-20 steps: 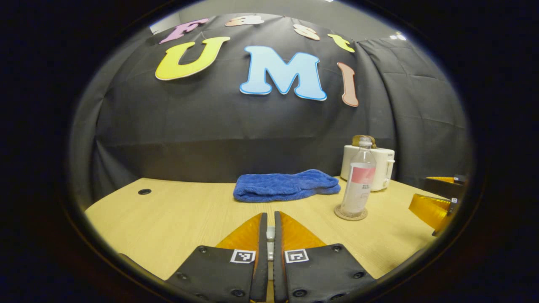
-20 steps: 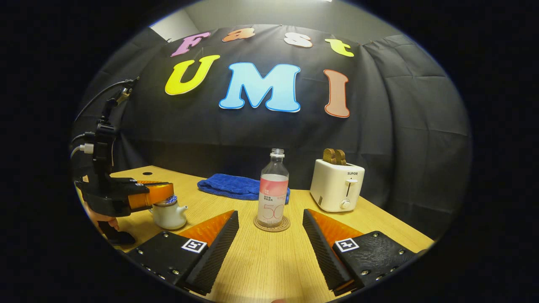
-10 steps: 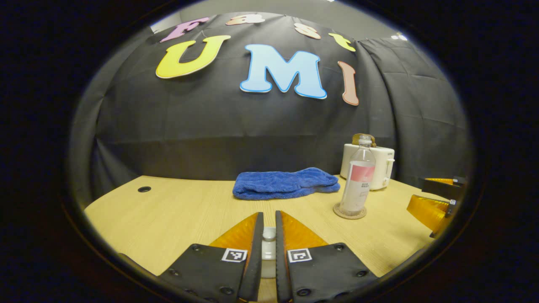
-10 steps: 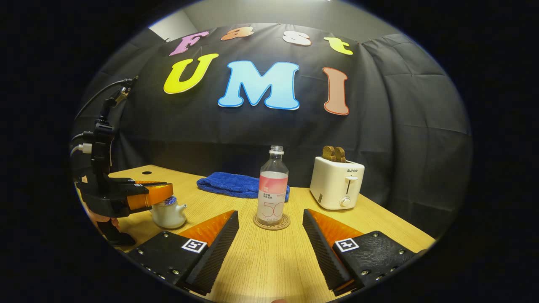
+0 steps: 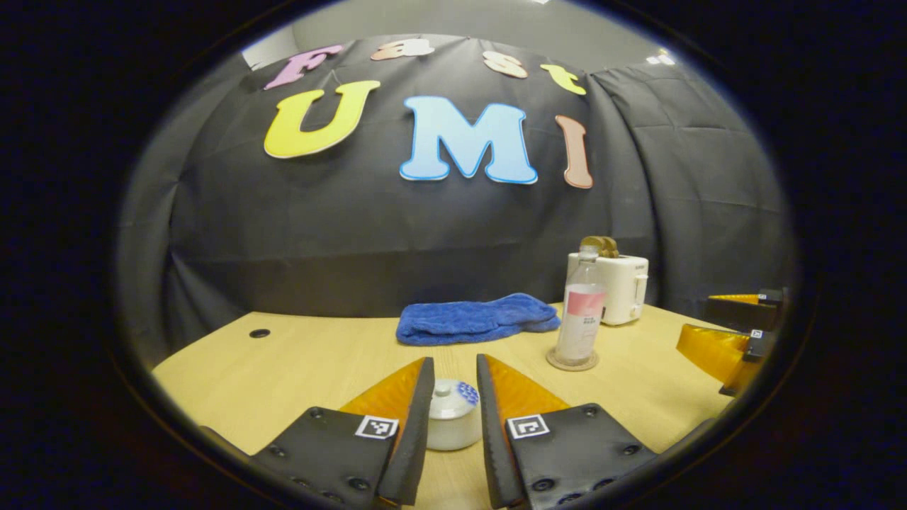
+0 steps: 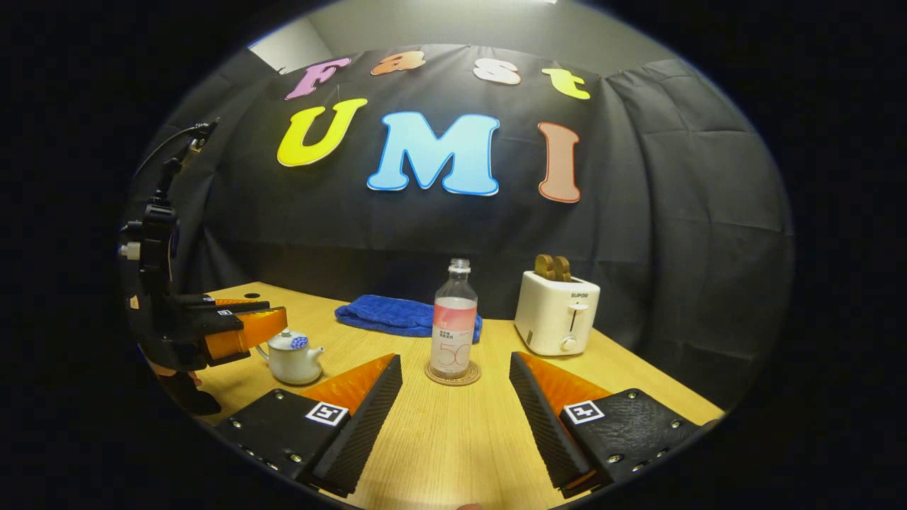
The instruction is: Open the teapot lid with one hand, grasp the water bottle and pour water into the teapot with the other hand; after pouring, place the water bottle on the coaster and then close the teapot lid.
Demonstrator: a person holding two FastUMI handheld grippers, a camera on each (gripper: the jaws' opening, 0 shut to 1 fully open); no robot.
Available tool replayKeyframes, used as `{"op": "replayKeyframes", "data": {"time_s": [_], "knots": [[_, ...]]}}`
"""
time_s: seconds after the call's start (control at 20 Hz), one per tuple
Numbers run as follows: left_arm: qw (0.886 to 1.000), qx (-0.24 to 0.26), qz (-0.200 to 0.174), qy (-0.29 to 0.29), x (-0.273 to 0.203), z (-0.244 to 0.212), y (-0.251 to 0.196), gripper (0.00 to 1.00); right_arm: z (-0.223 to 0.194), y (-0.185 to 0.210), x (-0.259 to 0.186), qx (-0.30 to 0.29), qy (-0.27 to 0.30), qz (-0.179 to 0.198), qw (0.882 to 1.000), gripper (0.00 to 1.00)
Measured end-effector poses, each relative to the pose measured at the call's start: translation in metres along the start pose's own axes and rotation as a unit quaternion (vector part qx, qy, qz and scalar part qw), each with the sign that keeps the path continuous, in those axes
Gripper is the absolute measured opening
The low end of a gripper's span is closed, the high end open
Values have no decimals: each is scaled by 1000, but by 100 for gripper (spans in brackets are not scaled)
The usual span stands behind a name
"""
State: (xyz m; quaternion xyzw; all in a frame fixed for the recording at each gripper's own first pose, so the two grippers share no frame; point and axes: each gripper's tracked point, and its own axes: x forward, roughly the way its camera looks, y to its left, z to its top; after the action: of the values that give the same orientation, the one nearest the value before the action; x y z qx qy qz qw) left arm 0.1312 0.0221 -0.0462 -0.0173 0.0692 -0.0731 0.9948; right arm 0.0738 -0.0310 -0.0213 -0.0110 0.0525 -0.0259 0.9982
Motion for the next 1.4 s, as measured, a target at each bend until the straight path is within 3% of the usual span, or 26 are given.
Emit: {"op": "replayKeyframes", "data": {"time_s": [0.05, 0.1, 0.4, 0.5, 0.65, 0.95, 1.4], "knots": [[1000, 5, -4, -8, -9, 5, -7, 41, 2, -2, -10, 1, 1, -1, 1000, 95], [1000, 11, -5, -15, -20, 9, -12, 48, 5, -4, -20, 5, 0, 1, 1000, 95], [998, 47, -21, -36, -89, 19, -54, 50, -2, -12, -78, 3, 6, 5, 1000, 95], [998, 43, -26, -38, -103, 18, -68, 60, -4, -14, -92, -5, 7, 9, 1000, 95], [999, 32, -26, -35, -121, 14, -79, 66, -7, -16, -106, -16, 6, 9, 1000, 95], [1000, 1, -7, -29, -145, 6, -75, 69, -10, -1, -116, -32, 3, 27, 999, 95], [999, -3, 35, -35, -155, 1, -45, 75, -3, 9, -115, -33, -9, 41, 999, 95]]}}
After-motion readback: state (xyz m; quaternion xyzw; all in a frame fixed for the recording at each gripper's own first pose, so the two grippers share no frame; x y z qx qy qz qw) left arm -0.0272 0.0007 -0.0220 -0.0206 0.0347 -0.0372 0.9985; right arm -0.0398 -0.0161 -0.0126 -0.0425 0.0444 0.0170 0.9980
